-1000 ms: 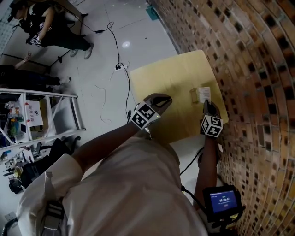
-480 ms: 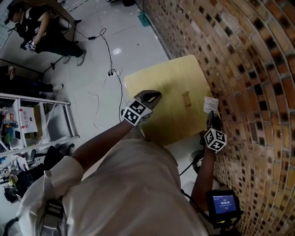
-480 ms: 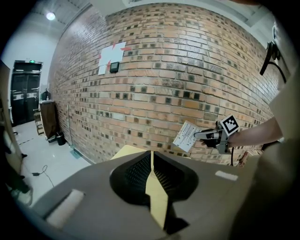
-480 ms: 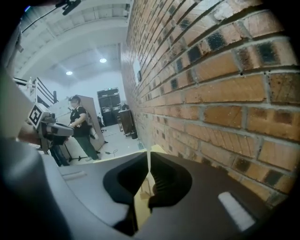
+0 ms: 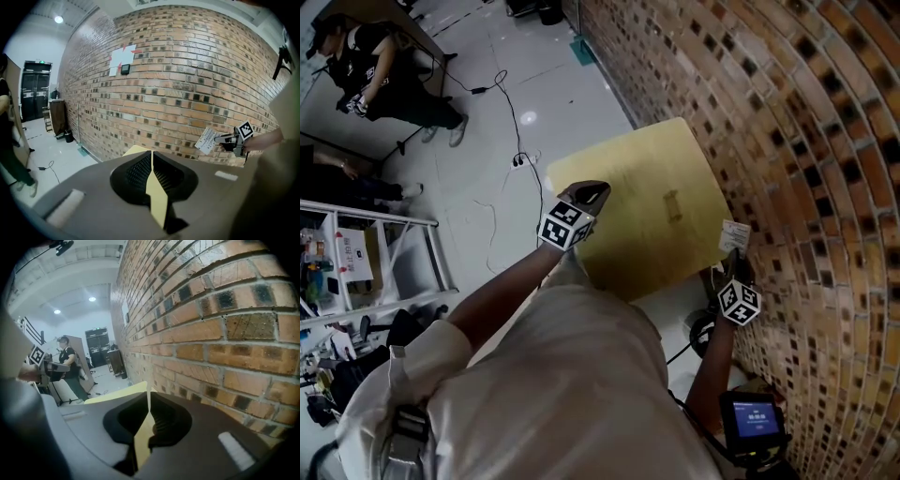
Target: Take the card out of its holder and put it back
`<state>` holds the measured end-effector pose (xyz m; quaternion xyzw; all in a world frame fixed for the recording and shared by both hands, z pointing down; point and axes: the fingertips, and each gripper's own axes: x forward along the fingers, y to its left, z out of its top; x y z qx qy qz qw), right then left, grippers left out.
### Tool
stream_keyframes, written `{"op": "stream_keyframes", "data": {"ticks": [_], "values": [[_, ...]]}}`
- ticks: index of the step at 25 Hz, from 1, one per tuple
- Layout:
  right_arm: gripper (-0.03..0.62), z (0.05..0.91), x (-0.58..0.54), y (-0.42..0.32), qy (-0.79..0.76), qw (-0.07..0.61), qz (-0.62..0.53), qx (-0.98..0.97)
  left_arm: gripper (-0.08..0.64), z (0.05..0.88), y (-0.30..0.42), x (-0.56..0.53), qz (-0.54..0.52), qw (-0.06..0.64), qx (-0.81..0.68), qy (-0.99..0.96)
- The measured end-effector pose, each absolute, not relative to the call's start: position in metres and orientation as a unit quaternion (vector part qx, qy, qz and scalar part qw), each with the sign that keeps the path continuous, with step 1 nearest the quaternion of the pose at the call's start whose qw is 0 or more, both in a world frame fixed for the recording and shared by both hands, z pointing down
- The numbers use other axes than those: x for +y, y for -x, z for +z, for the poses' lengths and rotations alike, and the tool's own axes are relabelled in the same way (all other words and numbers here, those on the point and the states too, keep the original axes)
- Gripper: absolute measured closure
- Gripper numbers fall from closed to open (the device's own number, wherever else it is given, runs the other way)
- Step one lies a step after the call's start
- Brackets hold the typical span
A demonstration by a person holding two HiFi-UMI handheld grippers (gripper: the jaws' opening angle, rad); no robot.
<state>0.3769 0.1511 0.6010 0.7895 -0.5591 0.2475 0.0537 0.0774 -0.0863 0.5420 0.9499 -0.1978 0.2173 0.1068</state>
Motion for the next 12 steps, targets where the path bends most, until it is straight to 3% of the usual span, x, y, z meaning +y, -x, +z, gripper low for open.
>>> {"op": "stream_keyframes", "data": {"ticks": [12], "values": [[0.578,0.603,0.172,-0.378,-0.801,0.045,0.25,-0.542,0.531,0.548,-0.065,-0.095,0.225,0.105,-0.21,-0.946]]}}
